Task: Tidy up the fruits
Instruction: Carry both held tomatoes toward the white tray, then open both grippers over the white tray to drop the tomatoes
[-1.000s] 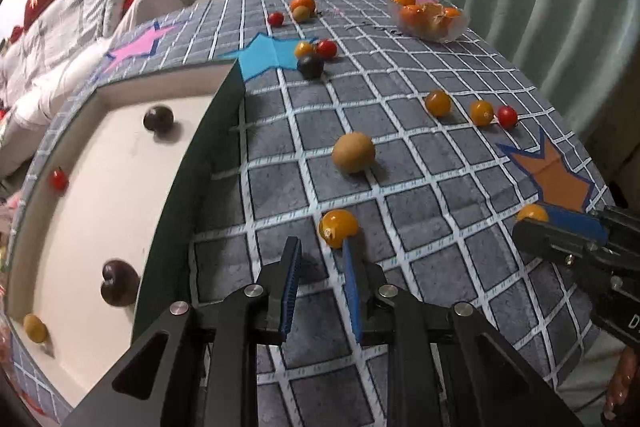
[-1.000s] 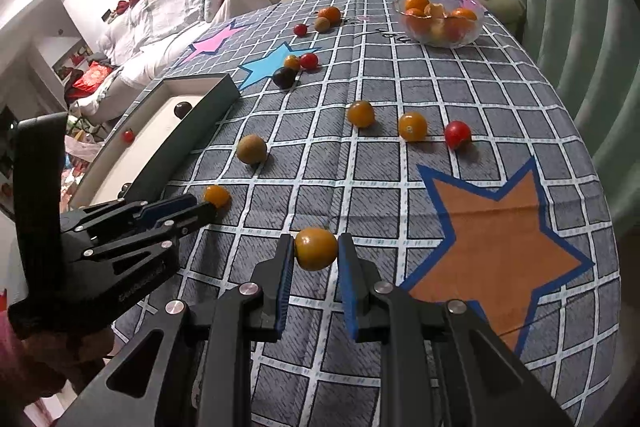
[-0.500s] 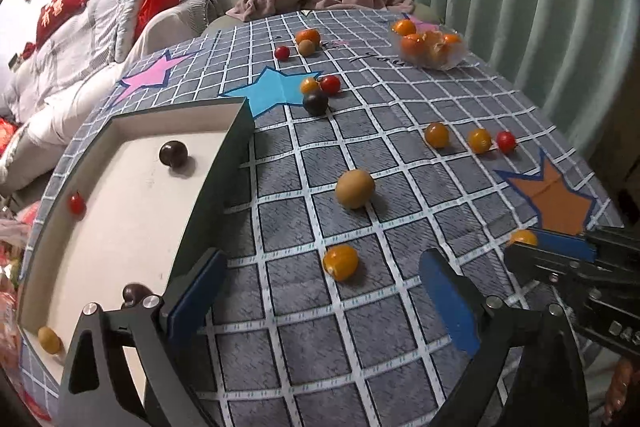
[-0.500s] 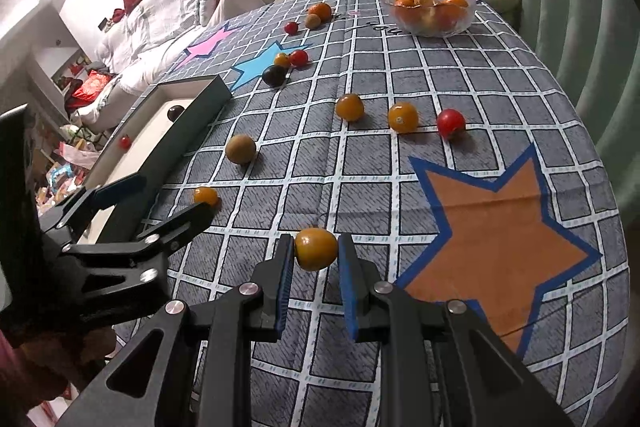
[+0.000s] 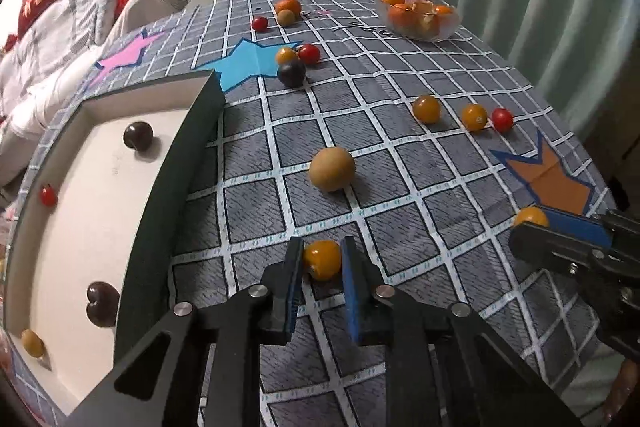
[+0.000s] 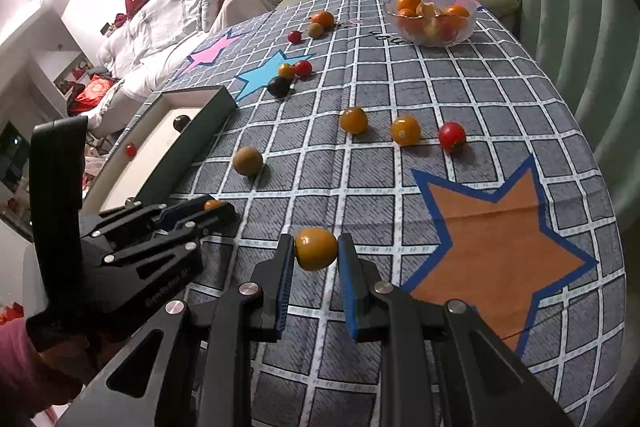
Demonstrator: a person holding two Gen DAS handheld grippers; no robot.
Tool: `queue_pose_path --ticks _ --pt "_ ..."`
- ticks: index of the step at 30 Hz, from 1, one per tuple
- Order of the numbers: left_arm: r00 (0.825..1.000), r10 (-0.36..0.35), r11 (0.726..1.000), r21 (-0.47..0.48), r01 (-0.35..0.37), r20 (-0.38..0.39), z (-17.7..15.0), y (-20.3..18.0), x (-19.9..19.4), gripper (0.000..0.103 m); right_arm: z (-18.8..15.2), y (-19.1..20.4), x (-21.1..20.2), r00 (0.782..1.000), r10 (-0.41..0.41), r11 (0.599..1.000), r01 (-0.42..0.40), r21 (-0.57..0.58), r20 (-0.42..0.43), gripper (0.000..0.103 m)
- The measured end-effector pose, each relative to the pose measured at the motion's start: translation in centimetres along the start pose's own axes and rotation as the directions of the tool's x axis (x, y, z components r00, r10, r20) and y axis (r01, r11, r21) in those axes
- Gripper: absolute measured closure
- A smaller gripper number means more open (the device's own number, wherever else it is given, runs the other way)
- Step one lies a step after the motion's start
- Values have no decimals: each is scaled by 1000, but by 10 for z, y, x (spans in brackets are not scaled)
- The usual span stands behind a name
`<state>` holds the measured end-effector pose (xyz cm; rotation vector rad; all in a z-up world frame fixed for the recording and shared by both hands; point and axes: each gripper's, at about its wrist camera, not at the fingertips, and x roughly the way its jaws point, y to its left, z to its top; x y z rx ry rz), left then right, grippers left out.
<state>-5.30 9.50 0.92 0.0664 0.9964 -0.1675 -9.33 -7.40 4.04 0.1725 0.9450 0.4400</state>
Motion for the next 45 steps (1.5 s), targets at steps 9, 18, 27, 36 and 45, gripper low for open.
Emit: queue_pose_path --ticks 9,18,27,36,45 --pt "997 -36 998 -49 40 72 9 27 -47 83 24 24 -3 1000 30 999 -30 -36 8 79" --pt "989 46 994 -106 -31 140 30 88 -84 83 65 77 4 997 76 988 -74 -135 9 79" --pt "980 173 966 -211 -148 102 47 167 -71 83 107 146 44 990 133 964 -140 -227 -44 79" --pt "976 218 938 -274 -213 -11 51 202 -12 83 136 188 123 983 120 956 -152 -251 -137 79" --pt "974 214 935 -275 -225 -69 50 210 22 83 153 200 189 970 95 961 -148 -235 -223 79"
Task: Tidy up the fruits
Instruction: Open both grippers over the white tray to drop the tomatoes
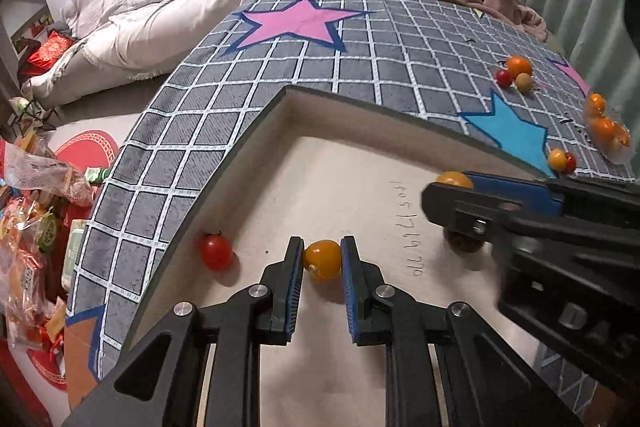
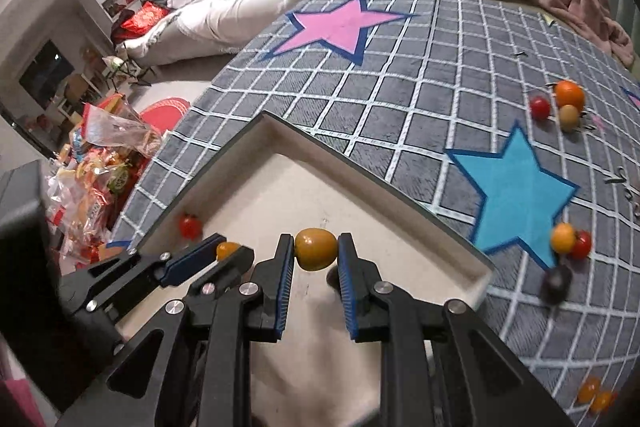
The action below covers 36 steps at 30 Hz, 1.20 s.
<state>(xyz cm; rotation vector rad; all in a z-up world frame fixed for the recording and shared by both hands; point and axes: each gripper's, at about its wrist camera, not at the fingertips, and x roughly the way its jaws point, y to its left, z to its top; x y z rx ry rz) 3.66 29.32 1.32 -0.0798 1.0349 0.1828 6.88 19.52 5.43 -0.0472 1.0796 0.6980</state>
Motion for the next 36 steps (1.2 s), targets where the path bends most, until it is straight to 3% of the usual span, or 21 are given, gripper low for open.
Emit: queue_pose_path --ticks 7,8,9,10,11,12,13,15,18,23,26,36 --pt "1000 12 1000 5 -12 6 -3 0 3 82 7 6 20 999 -10 999 8 -37 -45 78" --pt "1000 12 1000 8 -12 6 -3 0 3 82 7 7 19 999 -13 999 11 -41 -47 77" --pt "1000 9 1000 8 -9 5 -3 0 3 81 7 8 19 999 -11 999 9 -43 -46 69" --pt "1000 3 1000 4 -3 1 -3 1 2 67 7 8 17 999 -9 999 7 -43 -43 56" --pt "1000 4 1000 1 -4 3 -4 2 1 32 6 8 15 999 -8 999 6 -42 -40 49" --pt "1000 13 1000 -7 -13 22 -5 3 -2 18 6 8 13 999 -7 999 5 -40 -35 40" --pt "997 36 999 -18 -35 72 -7 4 -10 12 5 9 9 1000 -3 999 2 -39 -27 39" --pt "994 35 999 -4 -35 105 -8 2 -19 12 5 10 3 1000 1 999 -1 -39 -14 39" --pt "994 40 999 11 -41 104 -8 -1 -27 12 5 9 -12 1000 23 1000 -23 -16 7 24" --pt "995 27 1000 -9 -26 99 -10 1 -43 12 1 7 -44 998 44 999 -46 19 54 15" --pt "994 21 1000 -15 -19 111 -12 0 -55 12 -6 1 -63 996 24 998 -28 49 82 1" --pt "993 -6 999 32 2 114 -21 -25 -93 12 -41 -23 -120 989 11 996 -25 88 149 0"
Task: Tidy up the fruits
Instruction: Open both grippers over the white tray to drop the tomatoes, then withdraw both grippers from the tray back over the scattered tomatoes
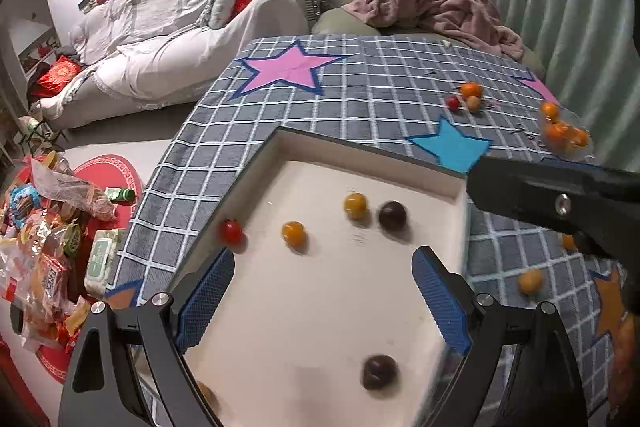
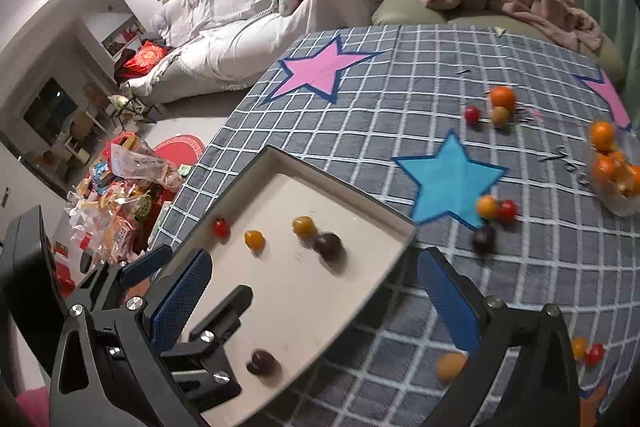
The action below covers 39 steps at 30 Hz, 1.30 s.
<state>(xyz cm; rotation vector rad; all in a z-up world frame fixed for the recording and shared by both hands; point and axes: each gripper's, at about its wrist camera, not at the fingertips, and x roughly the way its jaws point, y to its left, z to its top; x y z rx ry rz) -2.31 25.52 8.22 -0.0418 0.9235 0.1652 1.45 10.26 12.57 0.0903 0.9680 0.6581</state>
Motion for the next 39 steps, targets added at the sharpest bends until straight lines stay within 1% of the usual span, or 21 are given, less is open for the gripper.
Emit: queue_pose_path --ticks 6,9,11,13,15,17,20,22,24,30,34,39 --pt "998 -59 997 49 59 -3 -17 -28 -25 12 -39 -35 -39 999 -31 998 29 57 25 0" --pt "994 -107 992 59 107 -14 -28 -44 -34 12 -68 -60 -53 998 -61 994 59 94 18 0" --pt "991 -134 988 72 135 -21 -37 -59 -38 12 -93 -79 -59 995 -96 988 95 120 1 0" --pt "987 -159 982 94 162 -37 -47 -75 -39 12 -114 -97 -64 991 -133 980 134 144 -19 0" --pt "985 -168 976 130 173 -48 -57 -95 -38 12 -134 -116 -69 987 -159 971 163 177 -39 0" --pt "982 -181 968 167 187 -54 -65 -111 -36 12 -150 -134 -74 983 -180 960 186 208 -48 0" --pt "975 -202 954 206 218 -94 -76 -132 -29 12 -168 -159 -81 976 -212 940 219 260 -57 0" --pt "970 -207 948 220 231 -123 -84 -143 -22 12 -174 -171 -85 973 -223 930 230 288 -58 0" --pt "972 -193 948 231 220 -134 -89 -149 -16 12 -180 -178 -88 971 -234 924 239 299 -55 0" --pt "972 -175 948 240 209 -155 -93 -159 -4 12 -178 -191 -93 958 -284 921 282 268 -32 0" --pt "985 -129 963 224 152 -113 -80 -163 5 12 -165 -195 -91 944 -330 916 324 234 -15 0" --pt "993 -79 969 228 98 -88 -65 -170 21 12 -148 -198 -82 933 -360 917 354 184 1 0"
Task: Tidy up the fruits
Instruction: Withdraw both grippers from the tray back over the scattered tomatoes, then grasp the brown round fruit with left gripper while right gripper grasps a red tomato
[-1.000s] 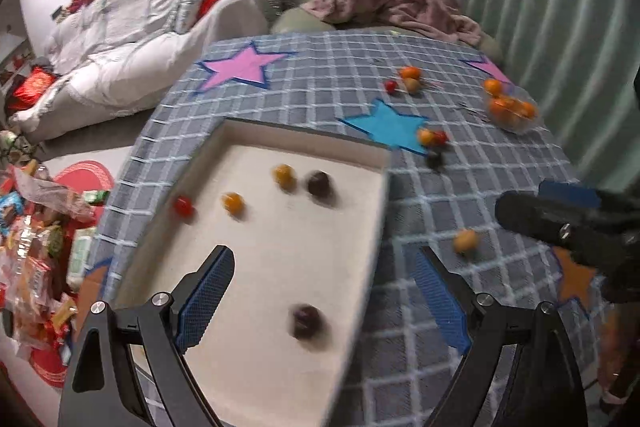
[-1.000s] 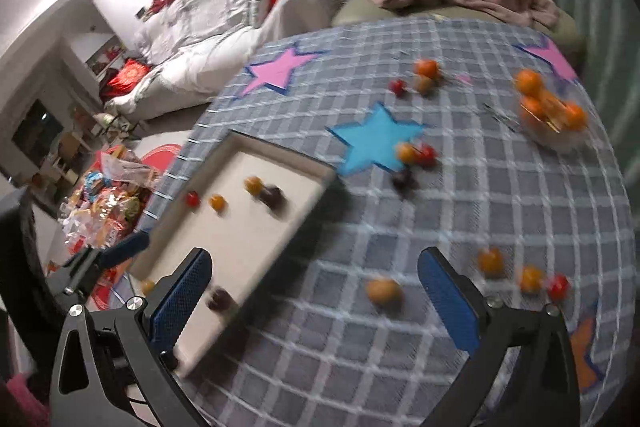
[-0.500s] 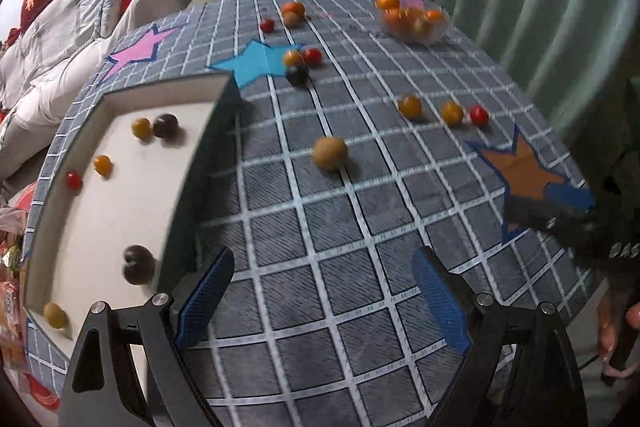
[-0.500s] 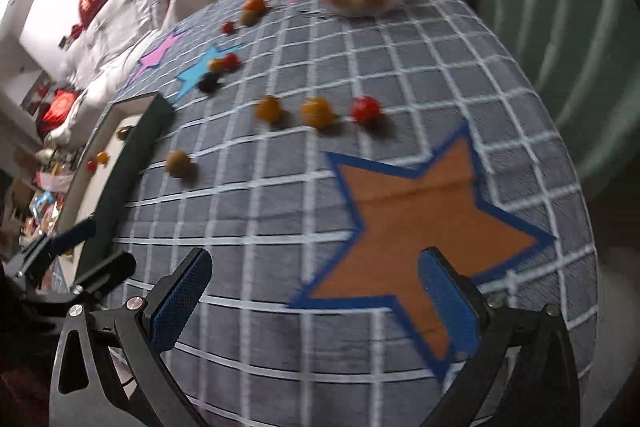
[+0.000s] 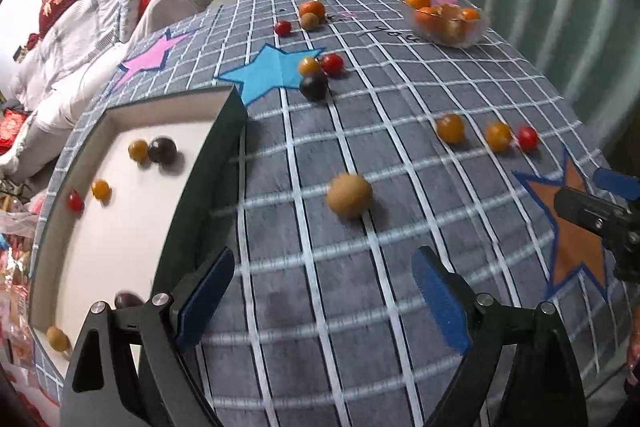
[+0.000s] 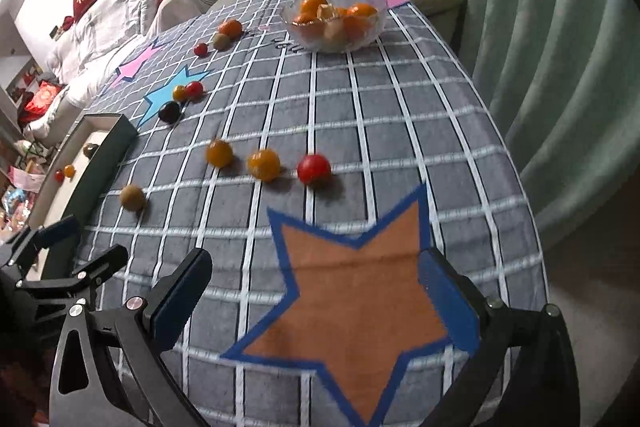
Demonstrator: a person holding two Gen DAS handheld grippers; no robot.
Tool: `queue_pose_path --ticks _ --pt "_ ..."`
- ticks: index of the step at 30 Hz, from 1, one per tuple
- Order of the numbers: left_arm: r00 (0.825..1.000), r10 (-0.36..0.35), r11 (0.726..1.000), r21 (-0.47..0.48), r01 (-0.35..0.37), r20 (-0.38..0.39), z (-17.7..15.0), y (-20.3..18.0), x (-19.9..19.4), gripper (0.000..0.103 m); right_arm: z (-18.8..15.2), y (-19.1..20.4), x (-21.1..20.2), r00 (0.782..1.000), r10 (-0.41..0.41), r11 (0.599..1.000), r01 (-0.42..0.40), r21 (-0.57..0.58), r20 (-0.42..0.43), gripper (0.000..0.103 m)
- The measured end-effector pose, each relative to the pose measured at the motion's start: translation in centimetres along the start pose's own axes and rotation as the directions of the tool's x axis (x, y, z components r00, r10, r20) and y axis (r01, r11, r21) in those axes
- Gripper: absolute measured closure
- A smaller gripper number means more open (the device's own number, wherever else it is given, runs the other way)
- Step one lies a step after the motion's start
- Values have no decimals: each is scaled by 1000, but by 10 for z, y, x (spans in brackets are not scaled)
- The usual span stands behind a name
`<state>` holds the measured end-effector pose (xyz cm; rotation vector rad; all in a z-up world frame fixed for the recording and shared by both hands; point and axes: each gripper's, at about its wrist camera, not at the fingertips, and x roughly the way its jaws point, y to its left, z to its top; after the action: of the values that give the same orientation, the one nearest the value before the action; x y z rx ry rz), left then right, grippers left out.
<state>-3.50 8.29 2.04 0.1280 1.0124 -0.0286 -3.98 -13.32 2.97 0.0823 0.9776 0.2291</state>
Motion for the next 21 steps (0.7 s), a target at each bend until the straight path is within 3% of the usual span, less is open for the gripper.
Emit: queue_pose_path --ticks 6,8,10,15,17,18,19,20,21 --pt "1000 22 1000 15 -22 1 13 -6 20 12 7 7 18 999 -38 996 39 -84 5 3" --pt "1000 24 1000 19 -24 -1 16 -8 25 12 10 6 25 999 -37 996 37 -86 2 8" --pt "1000 19 1000 14 -20 13 19 -8 28 12 15 6 32 999 -44 995 44 -93 1 21" --pt "1000 1 1000 1 -1 17 26 -8 33 12 23 14 42 998 -55 989 58 -136 27 26" --pt "1000 -6 1000 -8 6 18 26 -7 34 12 24 19 41 998 -56 986 62 -152 37 37" --pt "1000 -12 1000 -14 13 19 26 -7 35 12 23 21 40 998 -47 986 54 -161 43 50" --pt "999 -34 999 -25 34 22 25 -5 35 18 23 22 38 998 -42 985 49 -166 47 66" --pt "998 -54 998 -34 55 25 25 -4 34 31 22 22 37 998 -39 985 47 -164 49 74" --pt "997 -73 996 -43 74 26 24 -4 32 37 22 20 36 998 -34 987 41 -155 49 80"
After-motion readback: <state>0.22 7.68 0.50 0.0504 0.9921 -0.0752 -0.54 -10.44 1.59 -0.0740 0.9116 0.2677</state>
